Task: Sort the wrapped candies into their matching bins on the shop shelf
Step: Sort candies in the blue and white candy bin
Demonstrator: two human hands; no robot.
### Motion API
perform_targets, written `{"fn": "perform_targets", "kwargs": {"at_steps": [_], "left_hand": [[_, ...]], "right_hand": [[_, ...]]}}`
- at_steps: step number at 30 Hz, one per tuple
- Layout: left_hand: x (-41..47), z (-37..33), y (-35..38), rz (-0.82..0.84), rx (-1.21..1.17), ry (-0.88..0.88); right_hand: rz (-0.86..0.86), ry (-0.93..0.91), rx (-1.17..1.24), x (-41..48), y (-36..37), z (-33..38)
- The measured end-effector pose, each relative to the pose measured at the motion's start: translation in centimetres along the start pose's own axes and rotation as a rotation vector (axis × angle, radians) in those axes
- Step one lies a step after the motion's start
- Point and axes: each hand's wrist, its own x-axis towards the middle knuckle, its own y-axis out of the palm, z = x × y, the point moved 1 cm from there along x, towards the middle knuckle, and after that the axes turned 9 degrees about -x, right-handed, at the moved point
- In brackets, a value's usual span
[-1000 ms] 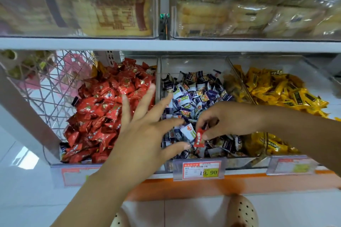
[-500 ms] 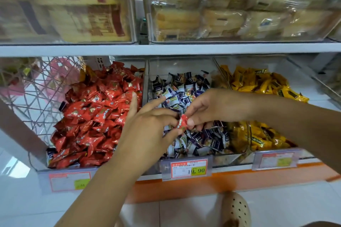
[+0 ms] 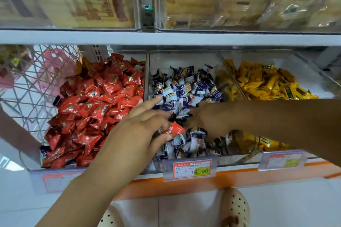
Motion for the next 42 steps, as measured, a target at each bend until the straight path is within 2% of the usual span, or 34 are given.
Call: {"fn": "perform_targets", "kwargs": {"at_steps": [2,7,10,12,14,17,19,21,27,31,34,36,40,42], "left_hand": [[0.0,-0.1,0.0,0.0,-0.012,-0.006],[0.1,-0.1,0.0,-0.002,-0.039,-0.008],[0.2,0.0,-0.2,0.008,-0.063,-0.019],[0.2,-0.1,-0.3,0.008,-0.085,-0.026],[0.1,-0.3,-0.4,0.003,-0.08,-0.027],[-0.3,-0.4,-0.4,-0.002,-0.047,-0.017],[-0.6,-0.6,-0.7,-0.022,-0.054,-0.013],[-0.7,-1.0,-1.0,-0.055,-0.092,-0.026],[-0.5,-2.0,-1.9,-0.211,-0.069,-0.121],[-0.4,-2.3,-2.2,-0.28,-0.067,-0.208],[-0.4,-2.8,-2.1,-0.297,-0.09,-0.243],[-0.2,-3.1,-2.1,-0.294,-0.104,-0.272],[0.1,-3.6,-2.4,-0.302,-0.104,-0.268],[0.2,-3.8,-2.6,-0.306,-0.118,-0.286]], "right_hand": [[-0.114,0.038,0.162,0.8,-0.5,-0.6],[-0.207,0.165,0.745,0.8,-1.7,-1.7],[-0.192,0.173,1.115,-1.1,-3.0,-2.4],[-0.136,0.11,1.249,-2.6,-3.8,-3.1],[-0.133,0.116,1.136,-4.0,-4.0,-3.7],[-0.24,0.205,0.706,-4.7,-3.6,-3.7],[-0.171,0.223,0.498,-4.0,-2.8,-2.6],[-0.065,0.218,0.431,-3.0,-1.8,-1.1],[-0.087,0.253,0.75,-2.1,-0.5,1.1],[-0.213,0.348,0.833,-3.4,-0.5,1.3],[-0.249,0.386,0.77,-3.3,0.0,3.2],[-0.353,0.444,0.754,-2.6,0.6,4.3],[-0.542,0.562,0.908,-3.4,2.0,4.0],[-0.639,0.575,0.904,-4.6,2.2,3.7]]}}
